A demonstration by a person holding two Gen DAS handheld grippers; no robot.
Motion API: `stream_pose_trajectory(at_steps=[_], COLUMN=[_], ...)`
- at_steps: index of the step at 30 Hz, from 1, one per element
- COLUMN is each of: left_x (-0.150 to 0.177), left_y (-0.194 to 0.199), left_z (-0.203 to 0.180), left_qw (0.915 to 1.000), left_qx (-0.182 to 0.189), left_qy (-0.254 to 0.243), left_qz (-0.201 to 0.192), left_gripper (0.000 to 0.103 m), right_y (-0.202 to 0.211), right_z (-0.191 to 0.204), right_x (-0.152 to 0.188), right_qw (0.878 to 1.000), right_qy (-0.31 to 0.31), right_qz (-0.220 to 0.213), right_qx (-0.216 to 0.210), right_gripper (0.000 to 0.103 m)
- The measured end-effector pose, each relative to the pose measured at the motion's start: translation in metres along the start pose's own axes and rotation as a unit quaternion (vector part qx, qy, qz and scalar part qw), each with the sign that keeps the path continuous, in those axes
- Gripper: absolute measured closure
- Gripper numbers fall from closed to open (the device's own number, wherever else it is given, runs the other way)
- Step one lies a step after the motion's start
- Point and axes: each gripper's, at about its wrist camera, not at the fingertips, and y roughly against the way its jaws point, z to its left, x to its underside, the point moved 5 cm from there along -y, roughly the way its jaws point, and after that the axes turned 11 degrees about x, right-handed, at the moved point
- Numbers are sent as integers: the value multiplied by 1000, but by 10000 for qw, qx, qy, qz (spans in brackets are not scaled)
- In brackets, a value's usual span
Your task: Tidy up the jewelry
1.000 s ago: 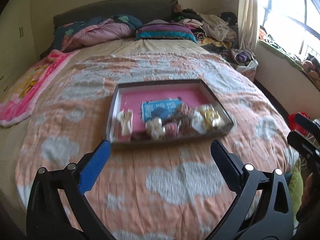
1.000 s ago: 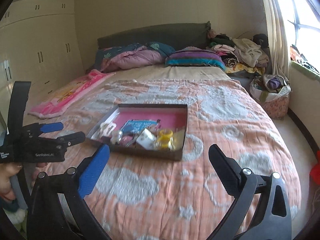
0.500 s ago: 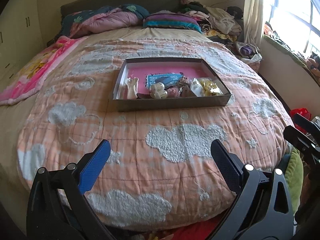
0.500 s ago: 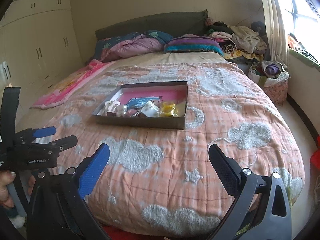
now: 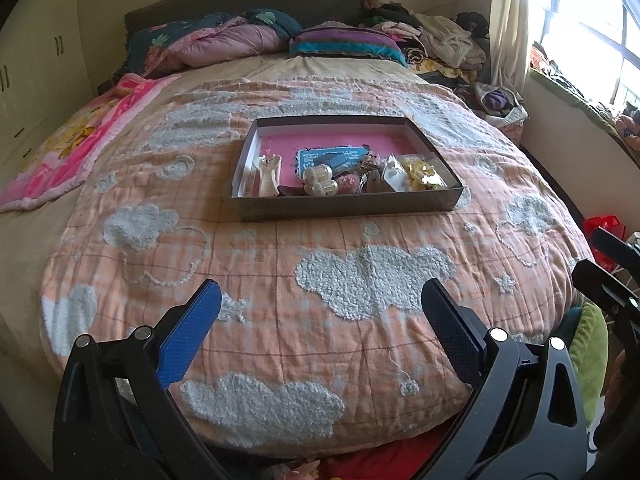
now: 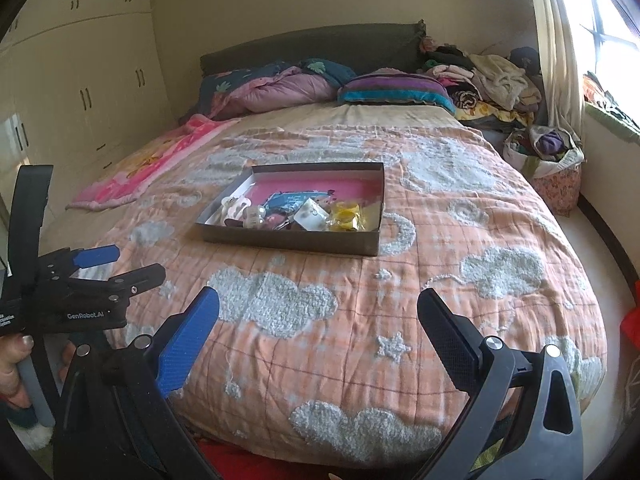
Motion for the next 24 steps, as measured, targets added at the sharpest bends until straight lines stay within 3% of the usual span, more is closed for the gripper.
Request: stream_pose_trajectory(at_steps=[24], left_x=[0], left_y=[8], left_z=[-2], left_qw=[9999], left_qx=[-114], left_qy=[-76], left_qz=[-51], left_gripper=[9], right_y=[4], right_z=[1], right_x=[0], right_qw=[10000], right_qy=[13], right_qz=[-32], right_qx=[23], right_gripper=[4])
